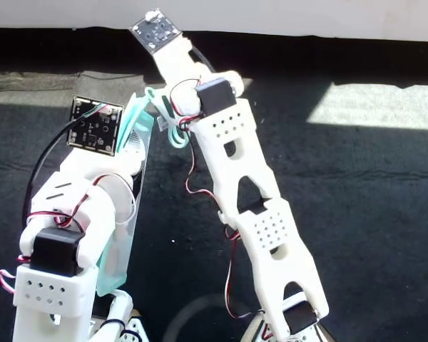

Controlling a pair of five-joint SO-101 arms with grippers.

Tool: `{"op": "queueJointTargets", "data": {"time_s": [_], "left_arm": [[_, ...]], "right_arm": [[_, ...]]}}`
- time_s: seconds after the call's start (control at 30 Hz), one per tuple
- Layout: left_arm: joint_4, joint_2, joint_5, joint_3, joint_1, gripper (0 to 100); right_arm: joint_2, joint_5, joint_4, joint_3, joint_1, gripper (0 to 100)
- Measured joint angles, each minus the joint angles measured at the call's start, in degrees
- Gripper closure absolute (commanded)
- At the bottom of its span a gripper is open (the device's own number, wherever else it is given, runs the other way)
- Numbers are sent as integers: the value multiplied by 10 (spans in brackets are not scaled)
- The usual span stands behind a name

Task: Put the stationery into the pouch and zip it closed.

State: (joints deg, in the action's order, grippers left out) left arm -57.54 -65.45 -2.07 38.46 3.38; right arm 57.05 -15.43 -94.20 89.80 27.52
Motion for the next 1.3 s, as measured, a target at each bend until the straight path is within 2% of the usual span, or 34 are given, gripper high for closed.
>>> {"op": "queueJointTargets", "data": {"time_s": [0.1,0.27,0.6,0.77,0.87,0.97,1.3], "left_arm": [[45,-3,9,17,0,991],[171,-3,13,62,0,991],[352,-29,14,169,0,987],[396,-37,14,238,0,929],[393,-42,12,287,0,914],[342,-84,15,302,-4,881],[65,-309,18,306,-4,846]], "right_arm": [[4,0,-27,54,-1,993],[-41,3,-40,60,-3,993],[-144,2,-34,59,-8,993],[-164,2,-35,58,-8,993],[-164,2,-51,58,2,993],[-164,2,-62,57,19,993],[-164,2,-63,57,69,993]]}}
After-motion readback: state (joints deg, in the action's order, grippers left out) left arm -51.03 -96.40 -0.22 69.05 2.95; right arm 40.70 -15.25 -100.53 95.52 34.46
